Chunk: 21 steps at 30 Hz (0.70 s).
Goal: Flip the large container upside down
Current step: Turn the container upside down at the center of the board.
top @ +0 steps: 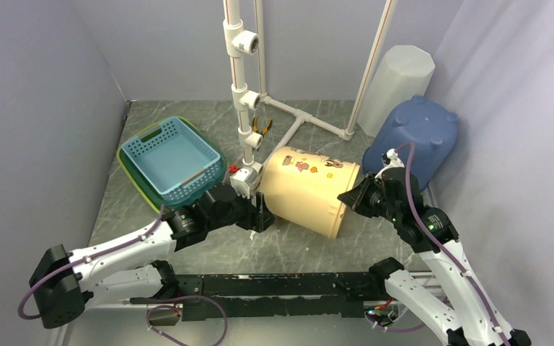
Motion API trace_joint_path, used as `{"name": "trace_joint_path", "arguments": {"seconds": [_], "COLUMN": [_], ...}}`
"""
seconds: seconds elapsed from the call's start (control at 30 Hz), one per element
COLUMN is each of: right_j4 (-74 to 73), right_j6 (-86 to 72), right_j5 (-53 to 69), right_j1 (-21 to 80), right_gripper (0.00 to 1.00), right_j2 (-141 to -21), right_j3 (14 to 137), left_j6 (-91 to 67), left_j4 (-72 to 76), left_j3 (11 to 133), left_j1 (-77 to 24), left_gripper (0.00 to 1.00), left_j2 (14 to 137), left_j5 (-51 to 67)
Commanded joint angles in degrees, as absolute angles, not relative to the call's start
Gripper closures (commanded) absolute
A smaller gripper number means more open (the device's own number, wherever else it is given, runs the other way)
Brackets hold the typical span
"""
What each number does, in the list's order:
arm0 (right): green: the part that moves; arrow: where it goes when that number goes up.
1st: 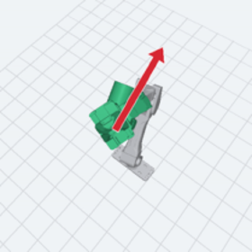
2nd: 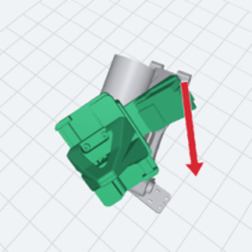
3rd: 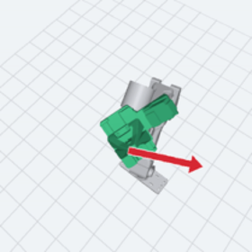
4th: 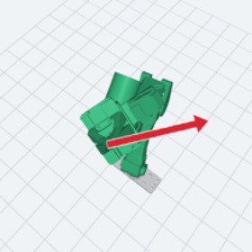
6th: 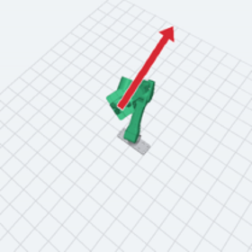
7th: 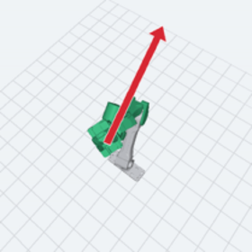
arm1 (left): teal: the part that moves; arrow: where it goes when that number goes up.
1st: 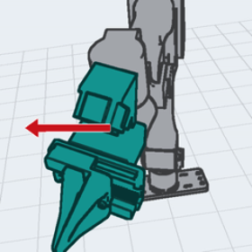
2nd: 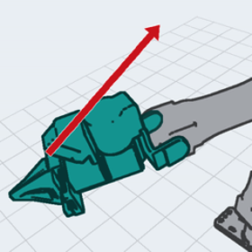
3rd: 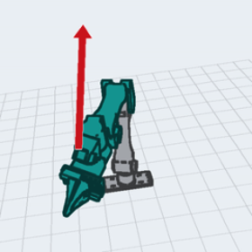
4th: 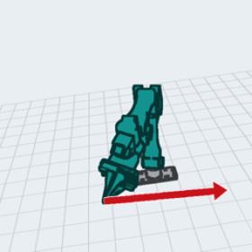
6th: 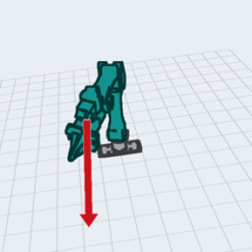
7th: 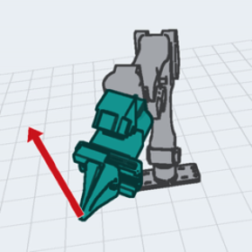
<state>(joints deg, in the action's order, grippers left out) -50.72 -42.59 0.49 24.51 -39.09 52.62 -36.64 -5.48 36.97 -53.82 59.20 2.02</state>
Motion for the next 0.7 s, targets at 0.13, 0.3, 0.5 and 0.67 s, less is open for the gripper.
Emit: {"name": "trace_joint_path", "arguments": {"seconds": [0.13, 0.3, 0.5, 0.67], "right_j4": [-53.61, -57.87, -52.88, -48.53], "right_j6": [-37.95, -33.41, -30.68, -28.02], "right_j5": [11.20, 21.55, 39.91, 46.07], "right_j1": [24.52, 24.57, 24.57, 24.53], "right_gripper": [1.00, 1.00, 1.00, 1.00], "right_j2": [-33.49, -30.24, -29.28, -32.00], "right_j3": [54.57, 57.38, 53.12, 49.77], "left_j6": [-35.77, -36.39, -39.22, -42.25], "left_j4": [-16.29, -24.66, -27.77, -28.64], "left_j3": [40.45, 42.99, 43.19, 41.11], "left_j1": [-54.04, -53.98, -54.00, -54.02], "left_gripper": [0.16, 0.07, 0.06, 0.06], "left_j2": [44.06, 38.08, 37.43, 36.44], "left_j5": [-4.17, -8.77, -8.70, -8.40]}}
